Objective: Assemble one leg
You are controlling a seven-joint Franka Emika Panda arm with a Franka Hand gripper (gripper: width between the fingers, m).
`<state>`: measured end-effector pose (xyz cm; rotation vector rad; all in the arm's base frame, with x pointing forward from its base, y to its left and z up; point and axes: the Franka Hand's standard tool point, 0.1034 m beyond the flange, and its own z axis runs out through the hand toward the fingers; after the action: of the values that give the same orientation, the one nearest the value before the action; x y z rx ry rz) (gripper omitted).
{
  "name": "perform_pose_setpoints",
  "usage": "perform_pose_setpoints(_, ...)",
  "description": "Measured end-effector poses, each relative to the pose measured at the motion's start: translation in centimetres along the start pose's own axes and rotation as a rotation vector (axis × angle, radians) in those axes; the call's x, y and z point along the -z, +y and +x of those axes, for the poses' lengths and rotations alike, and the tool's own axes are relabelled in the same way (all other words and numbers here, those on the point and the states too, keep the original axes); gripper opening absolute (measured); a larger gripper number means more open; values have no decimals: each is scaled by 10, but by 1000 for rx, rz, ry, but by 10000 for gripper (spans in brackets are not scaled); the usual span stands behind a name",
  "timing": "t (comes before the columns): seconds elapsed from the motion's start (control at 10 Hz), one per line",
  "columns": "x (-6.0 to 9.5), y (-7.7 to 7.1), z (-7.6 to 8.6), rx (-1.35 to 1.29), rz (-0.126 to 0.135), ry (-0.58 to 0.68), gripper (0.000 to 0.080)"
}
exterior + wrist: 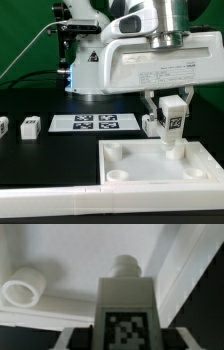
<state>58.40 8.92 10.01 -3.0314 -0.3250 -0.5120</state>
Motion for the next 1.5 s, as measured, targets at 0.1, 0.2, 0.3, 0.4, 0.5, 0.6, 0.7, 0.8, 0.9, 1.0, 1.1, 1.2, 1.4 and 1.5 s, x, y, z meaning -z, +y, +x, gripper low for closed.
perform_pose_setpoints(0.1,-3,3,-1,-2,-2,6,294)
perform_pose_setpoints(0.2,-6,9,2,4,-8,26,294)
perform_pose_setpoints(0.3,-9,11,8,0,-6,16,294)
perform_pose_setpoints(0.4,-12,12,15,2,-4,18,294)
perform_pose_setpoints(0.5,-17,12,21,11,-2,17,294)
perform_pose_setpoints(0.6,-19,10,27,33,1,19,294)
perform_pose_setpoints(0.7,-19,10,27,34,0,22,294)
perform_pose_setpoints(0.8,-19,12,28,36,-6,57,294)
perform_pose_setpoints(0.9,-20,11,26,37,-5,52,294)
perform_pose_setpoints(1.0,-20,11,26,37,-5,52,294)
perform_pose_setpoints(1.1,-21,8,27,40,-4,58,294)
perform_pose_setpoints(1.2,-22,3,29,46,-1,60,294)
perform_pose_setpoints(1.4,-23,-8,36,58,5,68,294)
perform_pose_setpoints(1.5,-25,-9,41,65,4,85,294)
